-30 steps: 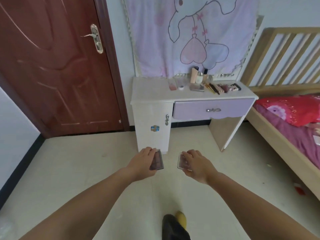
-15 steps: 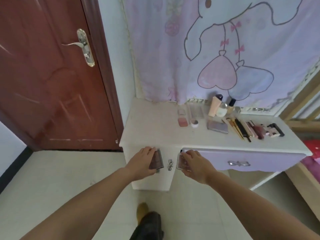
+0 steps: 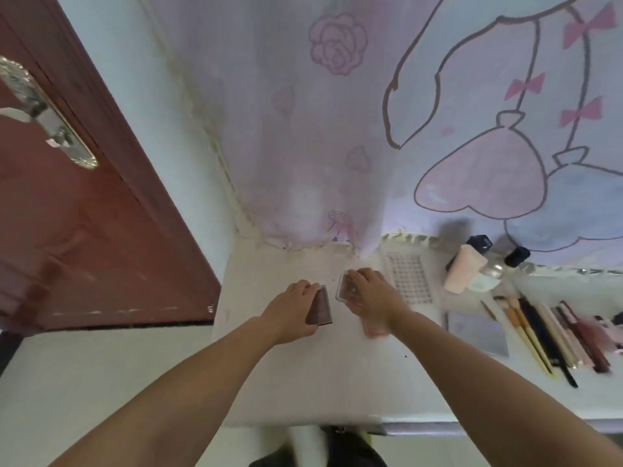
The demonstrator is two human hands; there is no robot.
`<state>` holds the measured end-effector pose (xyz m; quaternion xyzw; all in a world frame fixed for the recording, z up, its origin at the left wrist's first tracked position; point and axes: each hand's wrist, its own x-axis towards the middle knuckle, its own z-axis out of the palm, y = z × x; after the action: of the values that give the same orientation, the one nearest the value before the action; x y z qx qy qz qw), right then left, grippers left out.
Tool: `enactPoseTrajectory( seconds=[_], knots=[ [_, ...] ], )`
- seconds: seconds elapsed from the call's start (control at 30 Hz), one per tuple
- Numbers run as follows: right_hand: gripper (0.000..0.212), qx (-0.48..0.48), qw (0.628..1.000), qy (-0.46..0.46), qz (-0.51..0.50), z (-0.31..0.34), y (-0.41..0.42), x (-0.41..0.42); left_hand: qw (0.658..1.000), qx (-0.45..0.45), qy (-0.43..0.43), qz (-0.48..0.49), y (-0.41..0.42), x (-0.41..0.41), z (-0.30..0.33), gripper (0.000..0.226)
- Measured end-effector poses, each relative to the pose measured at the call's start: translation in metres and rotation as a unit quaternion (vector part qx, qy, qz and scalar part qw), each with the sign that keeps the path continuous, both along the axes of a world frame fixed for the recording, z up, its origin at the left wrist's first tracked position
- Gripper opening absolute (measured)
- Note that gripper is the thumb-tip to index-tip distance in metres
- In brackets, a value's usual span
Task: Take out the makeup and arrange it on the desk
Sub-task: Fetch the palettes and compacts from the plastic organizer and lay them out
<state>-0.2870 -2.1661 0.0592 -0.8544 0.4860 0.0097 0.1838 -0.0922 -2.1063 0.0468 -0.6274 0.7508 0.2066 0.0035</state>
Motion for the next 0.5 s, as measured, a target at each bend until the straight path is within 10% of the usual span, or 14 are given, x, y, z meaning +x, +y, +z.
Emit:
enactPoseTrajectory(
  seconds=[0.5],
  knots=[
    [0.054, 0.014, 0.99, 0.039, 0.134, -0.046, -0.111, 0.033, 1.0, 0.008, 0.013, 0.022, -0.034, -0.012, -0.045, 0.076]
  ],
)
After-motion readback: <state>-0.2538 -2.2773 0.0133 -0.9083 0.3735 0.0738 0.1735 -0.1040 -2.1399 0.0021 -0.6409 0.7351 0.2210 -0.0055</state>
